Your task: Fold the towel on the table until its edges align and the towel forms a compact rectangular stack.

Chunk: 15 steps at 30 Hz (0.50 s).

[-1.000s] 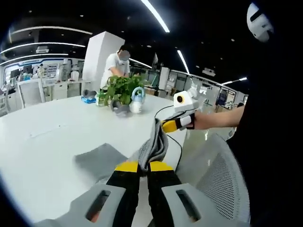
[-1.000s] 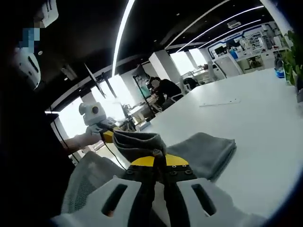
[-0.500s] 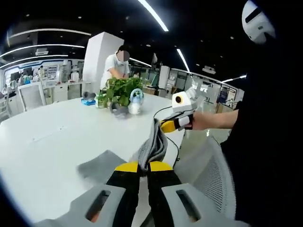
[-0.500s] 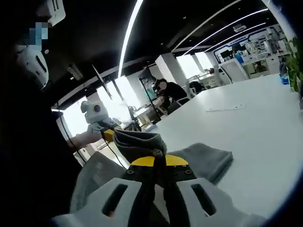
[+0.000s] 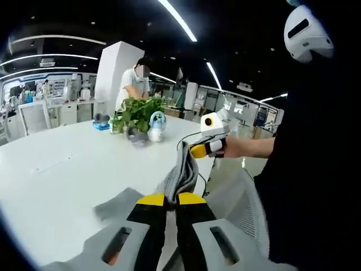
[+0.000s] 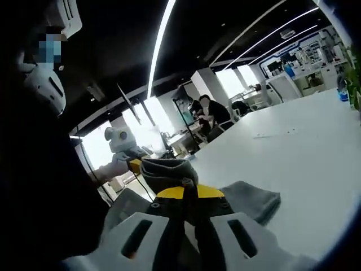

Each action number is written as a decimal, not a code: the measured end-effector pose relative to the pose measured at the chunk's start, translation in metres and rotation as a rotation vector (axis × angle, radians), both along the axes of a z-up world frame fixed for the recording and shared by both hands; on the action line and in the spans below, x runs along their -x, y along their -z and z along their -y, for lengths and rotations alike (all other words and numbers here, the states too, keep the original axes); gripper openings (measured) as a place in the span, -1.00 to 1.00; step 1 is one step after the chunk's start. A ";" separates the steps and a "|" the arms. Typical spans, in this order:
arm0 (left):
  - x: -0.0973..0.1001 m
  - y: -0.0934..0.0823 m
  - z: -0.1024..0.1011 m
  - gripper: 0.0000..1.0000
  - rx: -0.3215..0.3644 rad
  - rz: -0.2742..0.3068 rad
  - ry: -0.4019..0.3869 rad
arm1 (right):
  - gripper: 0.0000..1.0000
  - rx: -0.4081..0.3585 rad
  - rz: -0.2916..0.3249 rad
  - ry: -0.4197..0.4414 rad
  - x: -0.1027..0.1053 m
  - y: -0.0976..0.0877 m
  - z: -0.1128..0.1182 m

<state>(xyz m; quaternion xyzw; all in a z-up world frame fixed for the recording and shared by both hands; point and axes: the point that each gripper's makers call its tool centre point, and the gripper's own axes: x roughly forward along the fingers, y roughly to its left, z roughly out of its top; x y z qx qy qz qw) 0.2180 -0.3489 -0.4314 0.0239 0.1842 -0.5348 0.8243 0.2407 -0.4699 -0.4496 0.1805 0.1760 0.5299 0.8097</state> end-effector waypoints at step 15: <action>-0.004 0.007 -0.005 -0.90 0.014 -0.045 -0.009 | -0.98 0.007 -0.024 -0.017 -0.004 0.005 -0.002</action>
